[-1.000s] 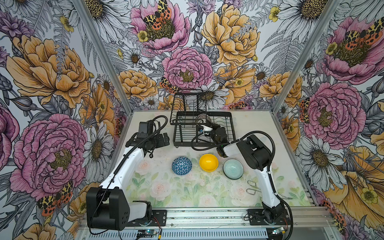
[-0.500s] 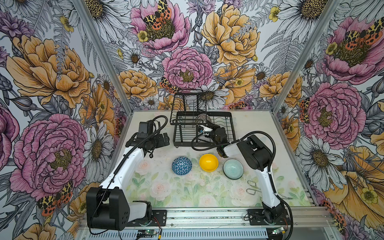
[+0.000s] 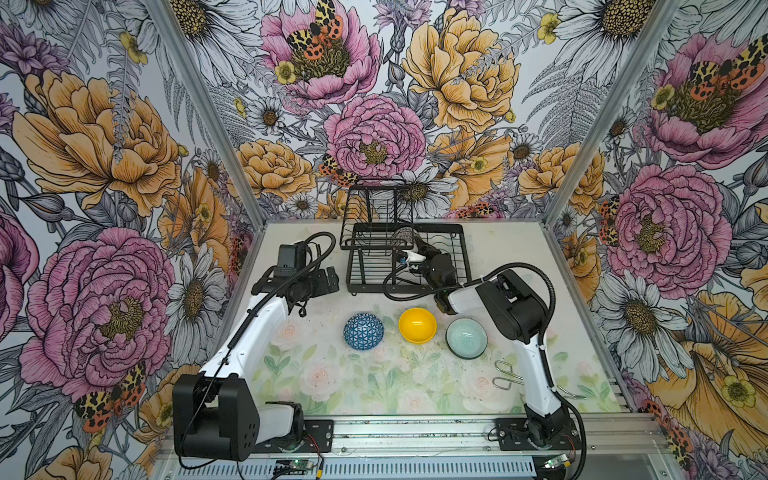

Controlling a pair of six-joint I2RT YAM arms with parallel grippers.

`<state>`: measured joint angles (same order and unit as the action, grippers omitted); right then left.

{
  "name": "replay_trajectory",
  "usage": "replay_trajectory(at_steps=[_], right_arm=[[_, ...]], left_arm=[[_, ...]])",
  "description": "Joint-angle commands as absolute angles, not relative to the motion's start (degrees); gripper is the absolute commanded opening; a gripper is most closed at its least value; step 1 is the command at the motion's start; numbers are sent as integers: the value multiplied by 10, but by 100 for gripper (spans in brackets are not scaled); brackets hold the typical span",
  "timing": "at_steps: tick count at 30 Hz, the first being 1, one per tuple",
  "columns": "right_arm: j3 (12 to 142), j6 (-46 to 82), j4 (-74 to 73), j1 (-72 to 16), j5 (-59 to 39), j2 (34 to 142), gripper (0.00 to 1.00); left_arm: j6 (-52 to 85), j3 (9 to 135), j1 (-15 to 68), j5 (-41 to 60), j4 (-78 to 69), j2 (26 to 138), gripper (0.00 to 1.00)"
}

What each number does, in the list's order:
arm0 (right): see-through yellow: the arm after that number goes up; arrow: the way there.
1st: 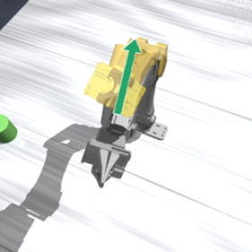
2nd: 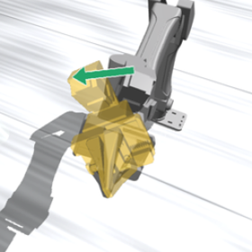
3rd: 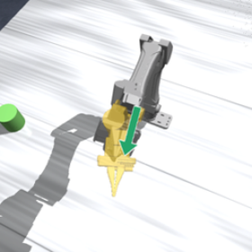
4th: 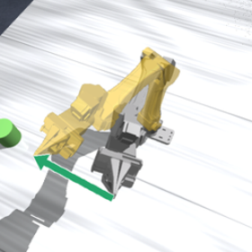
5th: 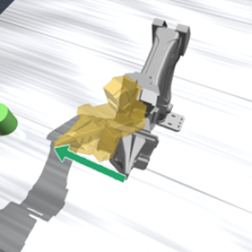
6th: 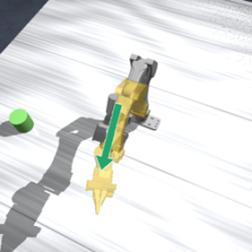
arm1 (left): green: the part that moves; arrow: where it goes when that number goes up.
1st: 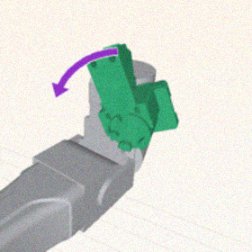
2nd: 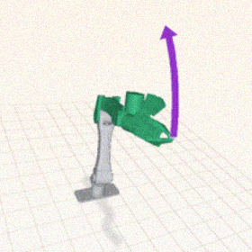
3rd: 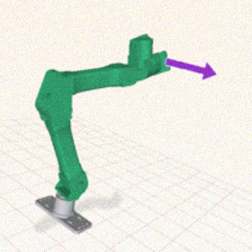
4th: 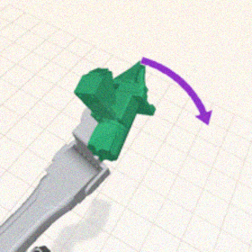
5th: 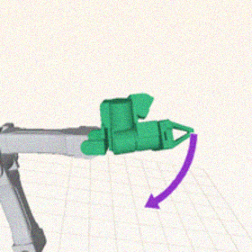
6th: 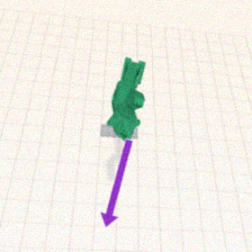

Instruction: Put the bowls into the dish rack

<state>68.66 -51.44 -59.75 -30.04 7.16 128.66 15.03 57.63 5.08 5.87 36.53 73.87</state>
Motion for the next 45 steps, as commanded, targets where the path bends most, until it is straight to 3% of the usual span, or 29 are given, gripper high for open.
replay_trajectory(at_steps=[1, 12, 25, 45], right_arm=[[678, -500, -600, -300, 61, 1257, 53], [664, -491, -600, -298, 56, 1243, 71], [618, -471, -608, -297, 60, 1207, 99], [524, -424, -617, -301, 114, 1095, 99]], left_arm=[[149, 571, 51, 65, 348, 727, 99], [150, 572, 53, 68, 348, 725, 99], [154, 574, 61, 68, 350, 722, 99], [170, 578, 93, 25, 370, 726, 99]])
